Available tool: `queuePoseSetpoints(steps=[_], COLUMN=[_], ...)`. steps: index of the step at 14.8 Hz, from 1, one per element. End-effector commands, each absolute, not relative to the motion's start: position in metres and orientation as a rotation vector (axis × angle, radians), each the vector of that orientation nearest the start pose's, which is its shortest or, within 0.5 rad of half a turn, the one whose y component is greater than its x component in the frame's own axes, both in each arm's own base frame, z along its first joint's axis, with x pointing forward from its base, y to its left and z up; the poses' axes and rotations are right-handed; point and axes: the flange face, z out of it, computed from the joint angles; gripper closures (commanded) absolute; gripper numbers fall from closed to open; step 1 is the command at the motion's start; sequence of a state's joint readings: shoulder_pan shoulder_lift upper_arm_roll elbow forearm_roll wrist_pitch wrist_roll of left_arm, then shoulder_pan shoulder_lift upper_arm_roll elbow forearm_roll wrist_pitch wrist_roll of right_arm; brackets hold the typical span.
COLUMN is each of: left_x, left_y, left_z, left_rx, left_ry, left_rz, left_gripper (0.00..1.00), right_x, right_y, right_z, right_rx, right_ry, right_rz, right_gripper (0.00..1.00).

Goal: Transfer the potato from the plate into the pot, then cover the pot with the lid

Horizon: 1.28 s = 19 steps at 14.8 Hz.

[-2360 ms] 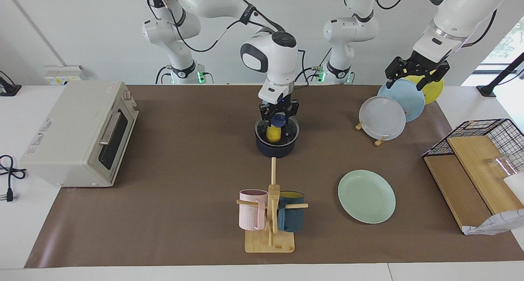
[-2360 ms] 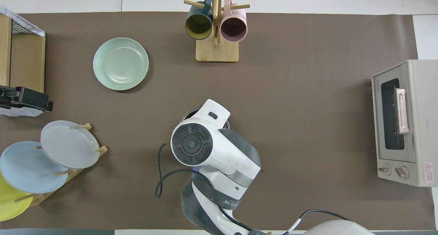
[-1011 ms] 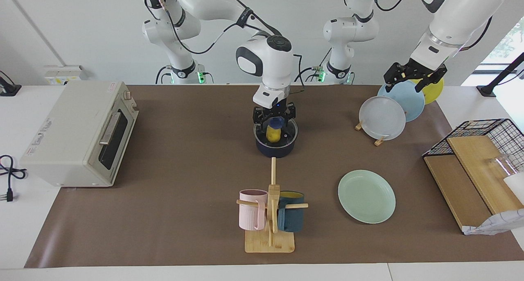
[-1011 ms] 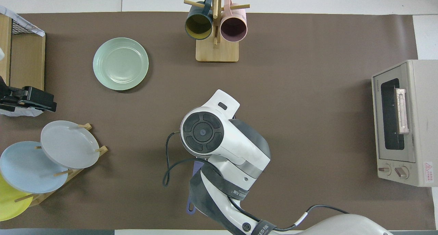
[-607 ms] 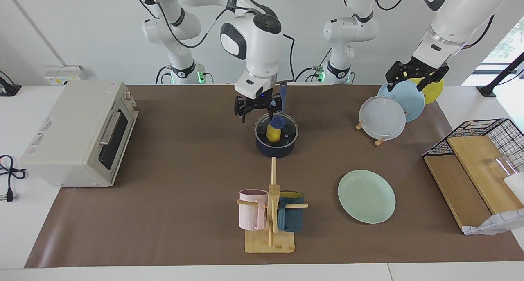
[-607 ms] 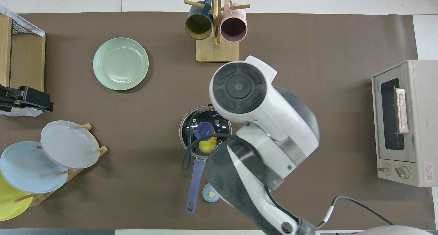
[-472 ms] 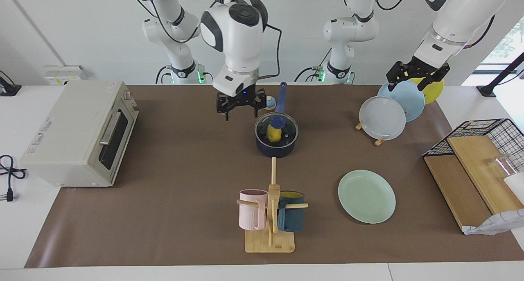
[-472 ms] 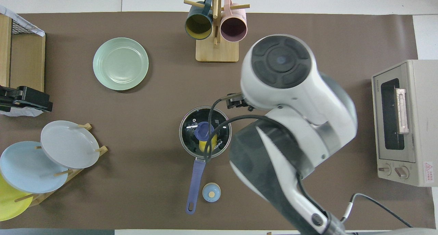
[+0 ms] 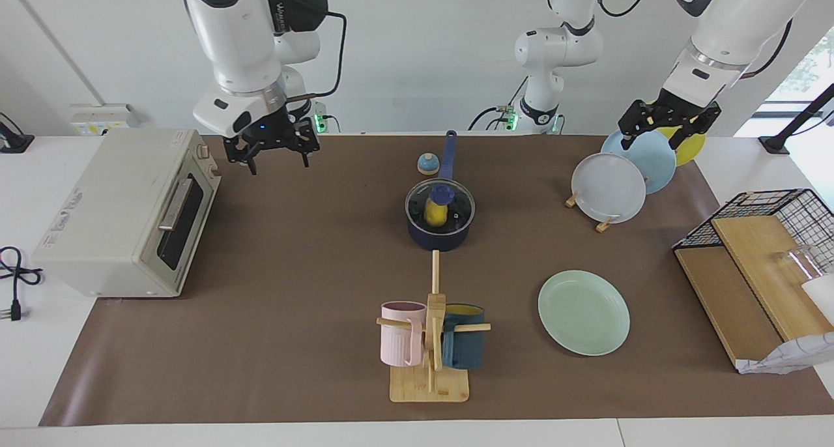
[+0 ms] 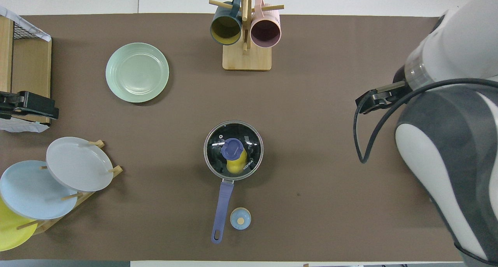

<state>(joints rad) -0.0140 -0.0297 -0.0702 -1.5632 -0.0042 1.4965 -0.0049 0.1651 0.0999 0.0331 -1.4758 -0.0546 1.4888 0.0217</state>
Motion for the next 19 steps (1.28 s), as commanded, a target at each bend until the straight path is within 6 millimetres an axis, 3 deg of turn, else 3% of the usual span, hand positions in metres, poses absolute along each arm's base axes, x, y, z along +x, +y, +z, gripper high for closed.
queuePoseSetpoints(steps=[1, 8, 13, 19], left_x=[0.533, 0.529, 0.529, 0.529], left_y=[-0.046, -0.045, -0.044, -0.044], left_z=[0.638, 0.64, 0.64, 0.64], left_rx=[-3.118, -3.117, -3.118, -3.118], left_ry=[0.133, 0.118, 0.113, 0.113], left_rz=[0.032, 0.046, 0.049, 0.049], left_gripper=[0.0, 0.0, 0.0, 0.0], right_x=[0.567, 0.554, 0.543, 0.552], right_y=[0.073, 0.024, 0.016, -0.021], right_z=[0.605, 0.584, 0.59, 0.592], right_rx=[-3.167, -3.168, -3.162, -3.142], right_ry=[-0.251, -0.132, -0.142, -0.034], right_rz=[0.165, 0.18, 0.178, 0.104], right_gripper=[0.0, 0.0, 0.0, 0.0])
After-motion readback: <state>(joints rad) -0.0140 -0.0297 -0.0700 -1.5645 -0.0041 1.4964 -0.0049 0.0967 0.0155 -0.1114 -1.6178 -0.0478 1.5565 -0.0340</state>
